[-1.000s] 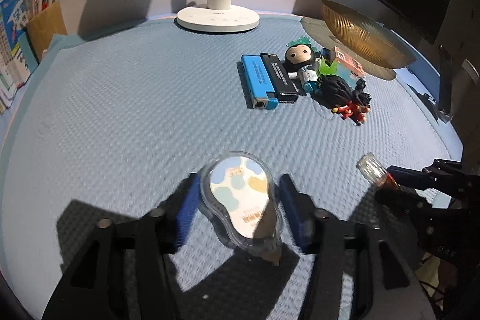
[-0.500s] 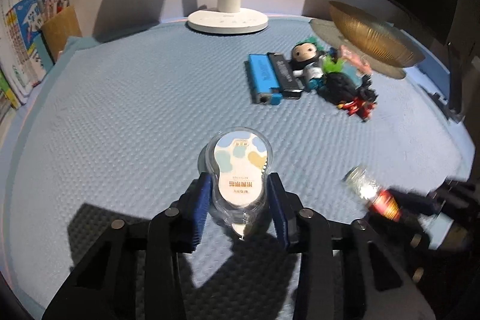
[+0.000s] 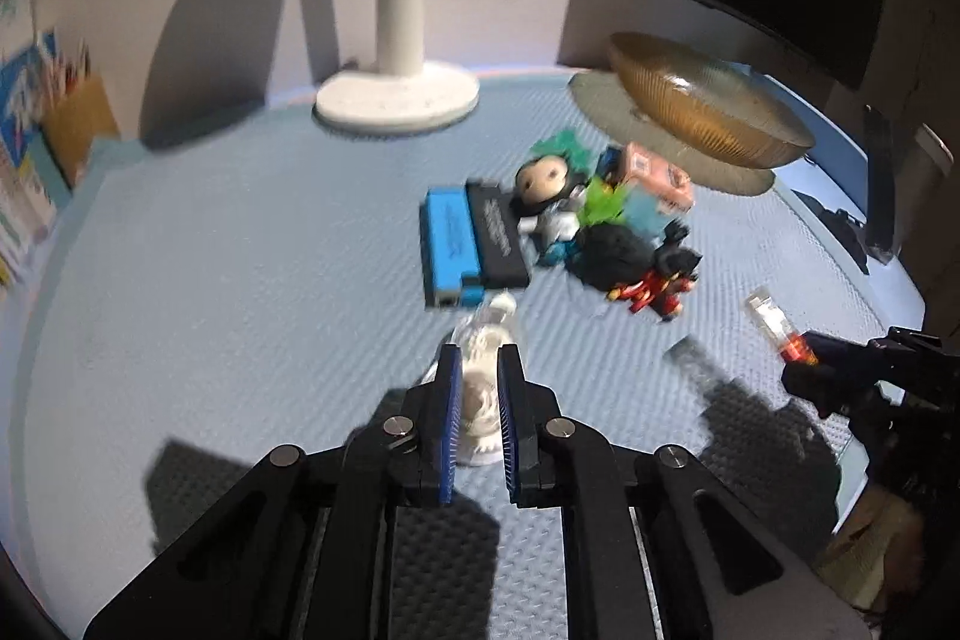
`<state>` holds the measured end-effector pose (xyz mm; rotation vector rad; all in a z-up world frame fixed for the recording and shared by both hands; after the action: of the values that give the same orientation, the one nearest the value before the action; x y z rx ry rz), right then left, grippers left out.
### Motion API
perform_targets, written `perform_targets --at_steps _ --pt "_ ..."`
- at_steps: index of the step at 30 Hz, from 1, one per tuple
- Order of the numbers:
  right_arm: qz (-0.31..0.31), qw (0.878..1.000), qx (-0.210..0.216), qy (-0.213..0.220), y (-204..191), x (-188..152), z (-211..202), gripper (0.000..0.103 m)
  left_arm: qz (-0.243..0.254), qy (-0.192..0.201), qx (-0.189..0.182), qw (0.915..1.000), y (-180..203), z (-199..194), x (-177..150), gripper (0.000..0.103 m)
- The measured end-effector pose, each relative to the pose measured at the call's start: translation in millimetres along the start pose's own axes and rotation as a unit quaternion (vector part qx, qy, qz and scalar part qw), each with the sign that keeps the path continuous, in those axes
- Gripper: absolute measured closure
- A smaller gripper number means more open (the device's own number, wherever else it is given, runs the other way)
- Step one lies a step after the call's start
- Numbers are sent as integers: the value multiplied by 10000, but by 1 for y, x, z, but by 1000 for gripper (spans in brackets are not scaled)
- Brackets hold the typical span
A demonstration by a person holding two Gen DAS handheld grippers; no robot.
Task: Organize rigid objects
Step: 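Carry correction tape and lighter into the amber bowl and release both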
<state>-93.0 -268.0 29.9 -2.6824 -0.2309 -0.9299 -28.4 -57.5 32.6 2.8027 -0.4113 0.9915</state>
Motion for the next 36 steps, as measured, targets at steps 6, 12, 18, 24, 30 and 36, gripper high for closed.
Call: perform_targets --at_steps 6,12,18,24,30,36 --pt "222 9996 119 -93 17 -4 7 81 -87 -135 -83 9998 -3 14 -7 14" --pt "304 9994 62 -148 26 -7 13 81 154 -327 171 9992 13 34 2 57" --pt "594 9973 -116 413 56 16 -28 81 239 315 -290 9988 42 -2 42 57" --pt "721 9872 -1079 923 104 81 -75 81 687 944 -864 9894 108 -20 131 57" --pt "1112 9815 -1481 489 158 135 -66 81 906 415 -1303 9865 178 33 186 57" --pt "1330 9764 -1690 -182 189 134 -23 81 1096 -208 -1188 9866 221 90 175 57"
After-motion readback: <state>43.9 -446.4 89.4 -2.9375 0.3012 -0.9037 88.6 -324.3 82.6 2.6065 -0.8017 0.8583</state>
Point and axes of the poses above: each gripper's, at about its wrist camera, not at the fingertips, and z roughly the way its jaws point, y to its right, x to its top, the point moved 1 cm from there along z, roughly the way its jaws point, and after that the axes turned 5 degrees about x, right-handed, at the moved point
